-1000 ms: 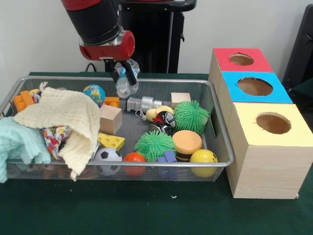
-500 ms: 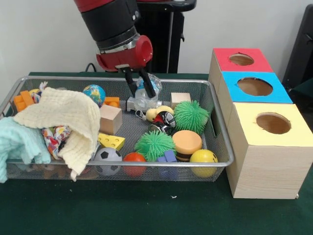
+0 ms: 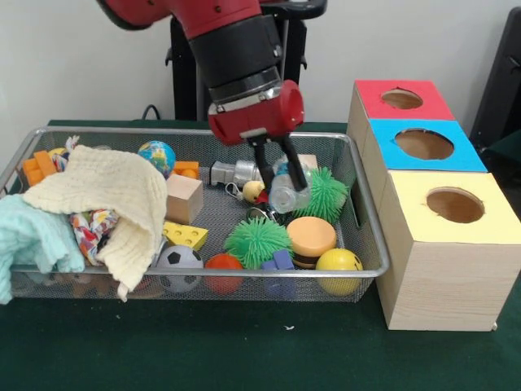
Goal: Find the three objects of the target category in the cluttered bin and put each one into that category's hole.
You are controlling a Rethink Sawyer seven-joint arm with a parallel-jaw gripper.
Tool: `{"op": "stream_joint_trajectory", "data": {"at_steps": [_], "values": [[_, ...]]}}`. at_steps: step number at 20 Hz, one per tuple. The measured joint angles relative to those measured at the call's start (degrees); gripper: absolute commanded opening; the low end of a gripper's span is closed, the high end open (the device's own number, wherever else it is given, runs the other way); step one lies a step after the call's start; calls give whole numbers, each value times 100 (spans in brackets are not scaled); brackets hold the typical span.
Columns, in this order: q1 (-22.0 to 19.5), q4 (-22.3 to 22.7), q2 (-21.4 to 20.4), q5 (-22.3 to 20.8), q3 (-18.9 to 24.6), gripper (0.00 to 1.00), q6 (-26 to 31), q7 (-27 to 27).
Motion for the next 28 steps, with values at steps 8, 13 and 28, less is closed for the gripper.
{"op": "stream_joint_trajectory", "data": {"at_steps": [8,13,28], "values": [[-17,24,364,-627,576,0,-571,0],[-110,140,401,-667,858,0,-572,1],[-628,812,317,-696,1766,0,-715,1]]}}
